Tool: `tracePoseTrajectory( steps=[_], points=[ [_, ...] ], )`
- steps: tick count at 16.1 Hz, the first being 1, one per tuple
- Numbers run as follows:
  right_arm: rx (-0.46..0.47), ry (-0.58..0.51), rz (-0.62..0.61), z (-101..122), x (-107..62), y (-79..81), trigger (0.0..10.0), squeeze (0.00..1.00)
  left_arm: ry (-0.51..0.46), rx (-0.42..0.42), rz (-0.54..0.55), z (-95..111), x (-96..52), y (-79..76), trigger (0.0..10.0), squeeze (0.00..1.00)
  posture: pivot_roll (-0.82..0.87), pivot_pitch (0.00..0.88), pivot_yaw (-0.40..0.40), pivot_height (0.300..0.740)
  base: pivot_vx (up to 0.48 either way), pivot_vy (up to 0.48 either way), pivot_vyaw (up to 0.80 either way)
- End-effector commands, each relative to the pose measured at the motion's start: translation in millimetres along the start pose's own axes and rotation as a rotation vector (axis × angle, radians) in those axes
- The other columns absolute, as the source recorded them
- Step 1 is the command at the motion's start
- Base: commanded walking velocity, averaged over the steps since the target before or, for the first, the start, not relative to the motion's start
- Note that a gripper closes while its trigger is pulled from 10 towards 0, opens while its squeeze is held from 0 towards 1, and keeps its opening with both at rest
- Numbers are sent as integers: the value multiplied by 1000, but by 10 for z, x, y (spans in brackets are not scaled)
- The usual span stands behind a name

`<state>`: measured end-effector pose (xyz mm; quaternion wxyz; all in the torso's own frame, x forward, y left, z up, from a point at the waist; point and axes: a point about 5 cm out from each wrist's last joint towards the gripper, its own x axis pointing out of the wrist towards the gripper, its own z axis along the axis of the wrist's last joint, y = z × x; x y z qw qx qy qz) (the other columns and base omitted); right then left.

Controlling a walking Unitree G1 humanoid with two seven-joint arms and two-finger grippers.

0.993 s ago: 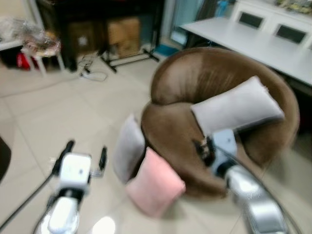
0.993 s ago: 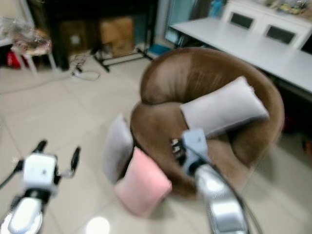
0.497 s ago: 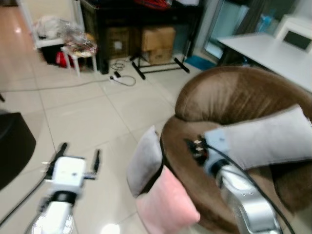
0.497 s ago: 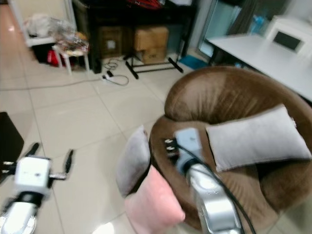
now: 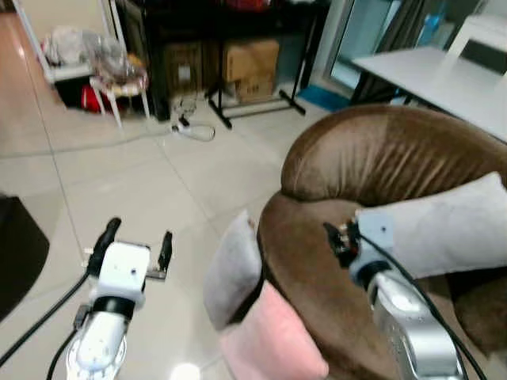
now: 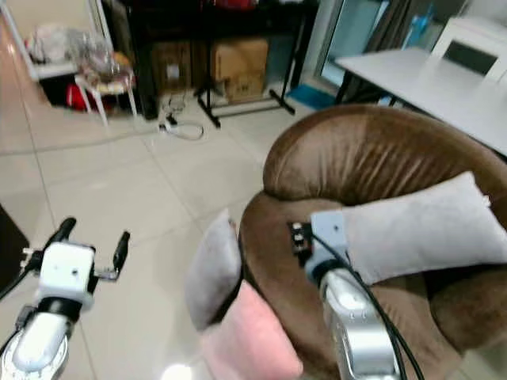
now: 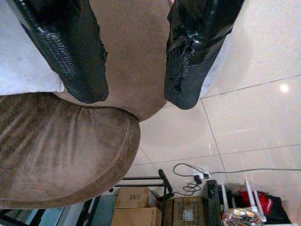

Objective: Move the pillow to the sofa from floor

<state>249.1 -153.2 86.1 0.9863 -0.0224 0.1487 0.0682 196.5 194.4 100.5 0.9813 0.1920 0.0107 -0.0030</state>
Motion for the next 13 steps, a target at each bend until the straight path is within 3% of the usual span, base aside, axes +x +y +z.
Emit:
tracePoseTrajectory(
  steps=[1, 7, 13],
  points=[
    [4, -8, -42, -12, -22, -101, 10000, 0, -14, 28, -26, 5, 32, -31, 10000, 243, -32, 0, -51, 697, 0, 0, 0],
    [39, -23, -32, -64, -95, -12, 10000, 0, -61, 29, -75, 41, 151, -27, 10000, 239, -56, 0, 23, 647, 0, 0, 0],
    [43, -21, -23, -72, -107, 8, 10000, 0, -31, -21, -39, -2, 146, -35, 10000, 243, -57, 0, -1, 602, 0, 0, 0]
  ],
)
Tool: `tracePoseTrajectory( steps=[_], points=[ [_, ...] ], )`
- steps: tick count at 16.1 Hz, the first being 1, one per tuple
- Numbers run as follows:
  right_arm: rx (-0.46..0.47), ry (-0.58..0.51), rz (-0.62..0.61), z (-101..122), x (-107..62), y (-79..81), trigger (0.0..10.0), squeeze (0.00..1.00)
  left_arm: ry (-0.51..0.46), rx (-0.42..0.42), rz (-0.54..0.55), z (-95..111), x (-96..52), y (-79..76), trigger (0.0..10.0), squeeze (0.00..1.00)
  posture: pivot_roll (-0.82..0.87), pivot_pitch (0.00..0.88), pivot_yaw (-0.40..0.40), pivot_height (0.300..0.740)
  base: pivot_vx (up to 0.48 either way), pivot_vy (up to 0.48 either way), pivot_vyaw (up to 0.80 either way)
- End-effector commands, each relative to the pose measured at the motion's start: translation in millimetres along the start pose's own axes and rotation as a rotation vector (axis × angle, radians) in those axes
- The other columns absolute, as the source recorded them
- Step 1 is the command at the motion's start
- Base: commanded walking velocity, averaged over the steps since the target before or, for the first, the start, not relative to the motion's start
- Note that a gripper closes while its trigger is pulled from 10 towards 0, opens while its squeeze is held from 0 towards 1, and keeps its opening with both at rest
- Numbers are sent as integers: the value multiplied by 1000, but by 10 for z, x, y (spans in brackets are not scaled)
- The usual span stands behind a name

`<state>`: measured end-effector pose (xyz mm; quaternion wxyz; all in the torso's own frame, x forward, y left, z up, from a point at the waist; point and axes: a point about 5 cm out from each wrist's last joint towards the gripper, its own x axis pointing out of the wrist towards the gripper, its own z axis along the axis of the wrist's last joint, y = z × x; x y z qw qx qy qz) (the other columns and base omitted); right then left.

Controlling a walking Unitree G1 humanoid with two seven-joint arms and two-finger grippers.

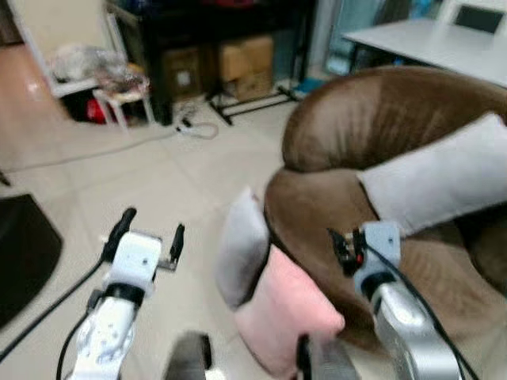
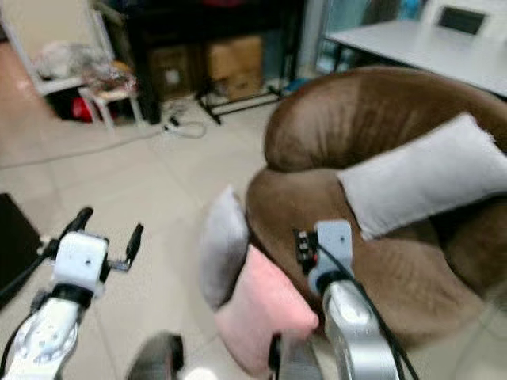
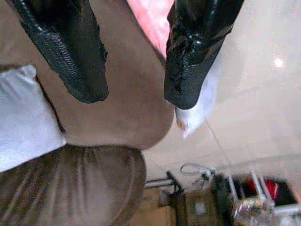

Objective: Move the pillow to the sofa from floor

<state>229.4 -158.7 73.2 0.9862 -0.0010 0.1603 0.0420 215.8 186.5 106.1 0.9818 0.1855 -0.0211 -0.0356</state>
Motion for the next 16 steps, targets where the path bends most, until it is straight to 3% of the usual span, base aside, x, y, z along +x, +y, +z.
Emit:
tracePoseTrajectory(
  steps=[1, 4, 5, 6, 7, 10, 16],
  points=[
    [-9, -42, 31, 117, 55, 54, 10000, 0, 53, -22, 25, -94, -65, 21, 10000, 243, -57, 0, -3, 592, 0, 0, 0],
    [0, -64, 68, 156, 83, 91, 10000, 0, 92, -94, 39, -131, -111, 45, 10000, 282, -48, 0, -29, 572, 0, 0, 0],
    [-8, -62, 76, 163, 89, 99, 10000, 851, 88, -95, 29, -132, -127, 49, 10000, 522, -47, 0, -36, 572, 0, 0, 0],
    [-51, -69, 73, 167, 93, 91, 10000, 1000, 81, -93, 20, -126, -141, 47, 10000, 1000, -45, 0, -43, 572, 0, 0, 0],
    [-107, -95, 78, 186, 96, 77, 10000, 1000, 80, -104, 18, -121, -156, 41, 10000, 1000, -45, 0, -49, 572, 0, 0, 0],
    [-74, -155, 145, 244, 80, 95, 10000, 1000, 79, -103, 31, -120, -186, 34, 10000, 1000, -49, 0, -62, 572, 0, 0, 0],
    [-115, -99, 141, 177, 94, 109, 10000, 1000, 68, -108, 39, -117, -217, 34, 10000, 1000, -48, 0, -76, 572, 136, 0, 0]
  ],
)
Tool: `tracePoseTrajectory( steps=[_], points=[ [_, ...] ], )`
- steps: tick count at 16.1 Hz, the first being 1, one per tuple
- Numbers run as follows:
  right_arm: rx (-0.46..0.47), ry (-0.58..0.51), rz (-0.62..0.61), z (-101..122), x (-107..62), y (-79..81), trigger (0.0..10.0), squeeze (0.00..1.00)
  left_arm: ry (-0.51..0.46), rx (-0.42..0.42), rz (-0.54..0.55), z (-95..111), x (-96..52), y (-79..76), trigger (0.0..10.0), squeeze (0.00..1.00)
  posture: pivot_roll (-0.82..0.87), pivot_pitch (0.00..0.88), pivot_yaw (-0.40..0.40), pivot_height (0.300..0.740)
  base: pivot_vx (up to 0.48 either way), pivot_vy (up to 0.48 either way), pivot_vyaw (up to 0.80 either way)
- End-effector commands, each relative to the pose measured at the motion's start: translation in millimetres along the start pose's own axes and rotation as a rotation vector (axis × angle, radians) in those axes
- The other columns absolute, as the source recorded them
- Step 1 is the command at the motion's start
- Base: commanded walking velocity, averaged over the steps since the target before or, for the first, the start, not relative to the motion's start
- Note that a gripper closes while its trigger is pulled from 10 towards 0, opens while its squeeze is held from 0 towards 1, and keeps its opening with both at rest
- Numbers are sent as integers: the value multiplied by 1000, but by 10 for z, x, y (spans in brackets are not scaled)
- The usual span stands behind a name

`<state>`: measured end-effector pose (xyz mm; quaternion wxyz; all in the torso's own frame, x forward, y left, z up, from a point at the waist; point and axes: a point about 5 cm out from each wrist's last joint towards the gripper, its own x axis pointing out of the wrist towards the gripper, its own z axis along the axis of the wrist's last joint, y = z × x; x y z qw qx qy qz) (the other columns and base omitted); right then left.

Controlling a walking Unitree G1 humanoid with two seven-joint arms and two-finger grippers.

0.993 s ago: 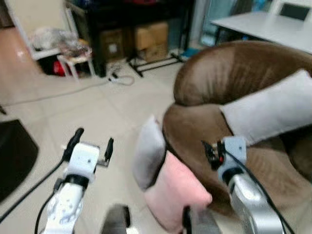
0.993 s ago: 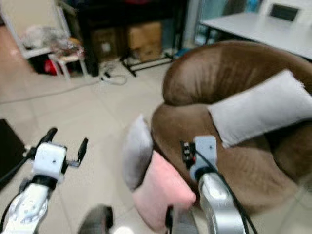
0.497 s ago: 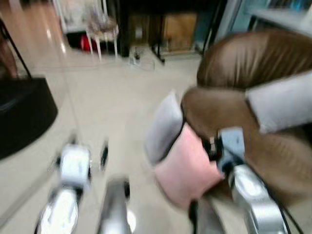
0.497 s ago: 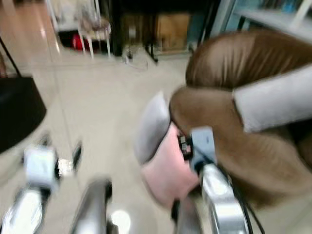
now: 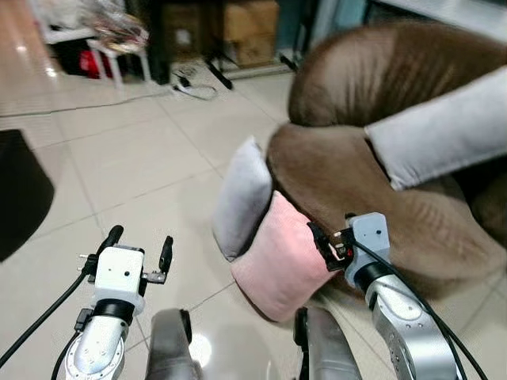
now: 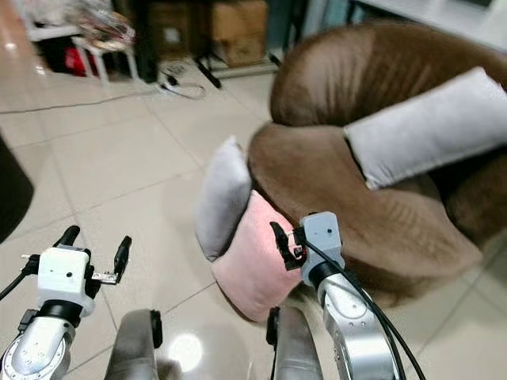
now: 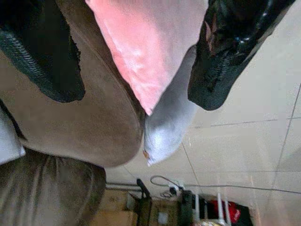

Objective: Move the pillow to the sofa from floor

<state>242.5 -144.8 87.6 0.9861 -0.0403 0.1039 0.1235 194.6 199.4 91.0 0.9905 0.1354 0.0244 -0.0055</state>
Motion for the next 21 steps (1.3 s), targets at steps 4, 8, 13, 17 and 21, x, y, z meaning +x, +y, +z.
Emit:
tracePoseTrajectory(
  steps=[4, 8, 13, 17, 21],
  points=[
    [-29, 12, 16, -8, 2, -2, 10000, 1000, -29, -6, -9, 50, -8, -29, 10000, 1000, -46, 0, -80, 572, 278, 0, 356],
    [-13, 16, 12, -12, 20, -2, 10000, 1000, -29, -2, -7, 51, -5, -21, 10000, 1000, -42, 0, -82, 572, 278, 0, 394],
    [-6, 27, -11, -17, 39, -13, 10000, 1000, -31, 1, -4, 54, 6, -1, 10000, 1000, -43, 0, -78, 572, 276, 0, 0],
    [10, 48, -29, -36, 46, -31, 10000, 0, -30, 3, -9, 51, 13, 1, 10000, 1000, -44, 0, -76, 572, 293, 0, 0],
    [53, 62, -32, -52, 50, -28, 10000, 0, -29, 9, -13, 47, 31, -1, 10000, 1000, -46, 0, -72, 567, 289, 0, 0]
  ],
)
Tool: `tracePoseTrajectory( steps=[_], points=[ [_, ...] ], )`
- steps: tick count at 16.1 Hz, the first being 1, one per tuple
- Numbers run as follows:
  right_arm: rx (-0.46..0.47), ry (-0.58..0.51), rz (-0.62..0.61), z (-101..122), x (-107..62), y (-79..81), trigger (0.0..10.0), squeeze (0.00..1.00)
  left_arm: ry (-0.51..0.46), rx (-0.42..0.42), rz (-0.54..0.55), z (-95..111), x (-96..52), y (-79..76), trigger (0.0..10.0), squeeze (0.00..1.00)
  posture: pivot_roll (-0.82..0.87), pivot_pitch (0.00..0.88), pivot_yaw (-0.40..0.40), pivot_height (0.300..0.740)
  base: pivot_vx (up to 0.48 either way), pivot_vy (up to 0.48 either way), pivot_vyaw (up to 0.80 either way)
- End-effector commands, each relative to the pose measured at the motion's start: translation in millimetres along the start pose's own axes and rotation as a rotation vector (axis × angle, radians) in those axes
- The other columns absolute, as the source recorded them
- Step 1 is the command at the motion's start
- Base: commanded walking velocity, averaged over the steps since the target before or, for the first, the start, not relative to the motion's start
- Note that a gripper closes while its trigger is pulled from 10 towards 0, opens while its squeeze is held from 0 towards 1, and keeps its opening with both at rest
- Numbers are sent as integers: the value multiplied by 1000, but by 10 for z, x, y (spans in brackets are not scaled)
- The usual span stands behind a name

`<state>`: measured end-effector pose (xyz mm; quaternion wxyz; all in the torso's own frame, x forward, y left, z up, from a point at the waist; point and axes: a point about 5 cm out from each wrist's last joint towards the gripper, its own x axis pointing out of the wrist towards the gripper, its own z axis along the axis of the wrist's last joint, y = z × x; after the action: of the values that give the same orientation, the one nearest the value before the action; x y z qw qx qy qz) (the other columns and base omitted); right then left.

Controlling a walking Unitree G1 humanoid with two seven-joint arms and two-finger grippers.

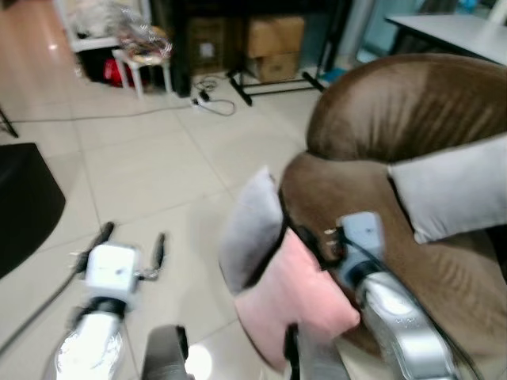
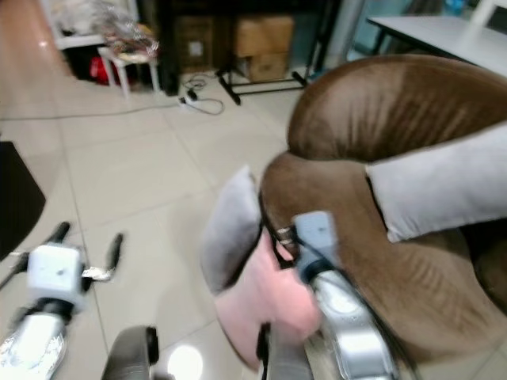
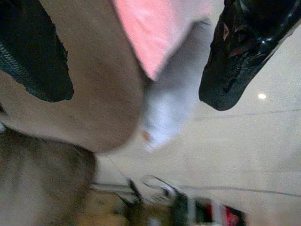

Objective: Move the pillow to the sofa from floor

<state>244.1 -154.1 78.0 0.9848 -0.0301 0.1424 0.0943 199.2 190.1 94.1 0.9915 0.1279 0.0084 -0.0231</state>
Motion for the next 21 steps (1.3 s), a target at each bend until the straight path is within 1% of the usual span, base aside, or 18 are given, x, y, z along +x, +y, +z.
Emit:
tracePoseTrajectory(
  steps=[1, 2, 3, 4, 5, 6, 7, 8, 9, 10, 11, 12, 14, 15, 16, 18, 20, 21],
  points=[
    [30, -17, 27, 51, 28, 67, 10000, 0, 11, 31, 12, -15, -7, 61, 10000, 1000, -47, 0, -72, 557, 0, 0, 0],
    [30, -15, 29, 51, 28, 68, 10000, 0, 12, 33, 6, -18, -5, 50, 10000, 1000, -47, 0, -72, 552, 0, 0, 0],
    [25, -11, 30, 49, 30, 67, 10000, 0, 12, 34, -1, -20, -5, 39, 10000, 973, -47, 0, -72, 547, 0, 0, 0],
    [15, 3, 49, 43, 48, 70, 10000, 0, 23, 34, -46, -36, -14, -13, 10000, 796, -46, 0, -70, 537, 0, 0, 0],
    [14, 11, 67, 42, 85, 65, 10000, 0, 36, 32, -87, -53, -18, -46, 10000, 643, -44, 4, -68, 527, 0, 0, 0],
    [17, 15, 72, 42, 107, 59, 10000, 0, 39, 32, -99, -56, -14, -52, 10000, 608, -43, 7, -67, 522, 0, 0, 0],
    [34, 26, 79, 32, 170, 51, 10000, 0, 40, 42, -115, -60, -1, -47, 10000, 388, -43, 15, -62, 512, 0, 0, 0],
    [39, 31, 83, 20, 206, 52, 10000, 0, 41, 49, -122, -63, 7, -42, 10000, 322, -42, 16, -61, 507, 0, 0, 0],
    [34, 45, 97, -16, 289, 73, 10000, 0, 40, 67, -144, -65, 29, -35, 10000, 169, -37, 27, -59, 497, 0, 0, 0],
    [24, 56, 111, -40, 344, 95, 10000, 0, 38, 80, -161, -61, 44, -30, 10000, 118, -34, 33, -59, 487, 0, 0, 0],
    [20, 59, 116, -45, 359, 102, 10000, 0, 37, 84, -165, -58, 47, -27, 10000, 118, -33, 38, -59, 482, 0, 0, 0],
    [11, 69, 133, -66, 412, 136, 10000, 0, 39, 89, -178, -57, 50, -20, 10000, 63, -30, 54, -57, 472, 0, 0, 0],
    [-11, 85, 155, -97, 514, 195, 10000, 0, 46, 98, -213, -58, 33, -31, 10000, 47, -27, 82, -56, 457, 0, 0, 0],
    [-3, 87, 145, -107, 589, 205, 10000, 1000, 49, 102, -240, -57, 10, -48, 10000, 43, -26, 98, -56, 453, 0, 0, 0],
    [7, 86, 137, -114, 624, 203, 10000, 1000, 50, 105, -251, -60, 2, -56, 10000, 43, -26, 98, -56, 453, 0, 0, 0],
    [12, 64, 68, -79, 748, 130, 10000, 1000, 50, 108, -303, -44, -55, -87, 10000, 27, -23, 144, -65, 453, 0, 0, 0],
    [3, 46, 6, -27, 853, 52, 10000, 1000, 55, 117, -340, -37, -102, -78, 10000, 31, -19, 168, -73, 453, 0, 0, 0],
    [16, 38, -8, -5, 880, 33, 10000, 1000, 56, 124, -357, -26, -124, -74, 10000, 31, -12, 185, -76, 453, 0, 0, 0]
  ],
)
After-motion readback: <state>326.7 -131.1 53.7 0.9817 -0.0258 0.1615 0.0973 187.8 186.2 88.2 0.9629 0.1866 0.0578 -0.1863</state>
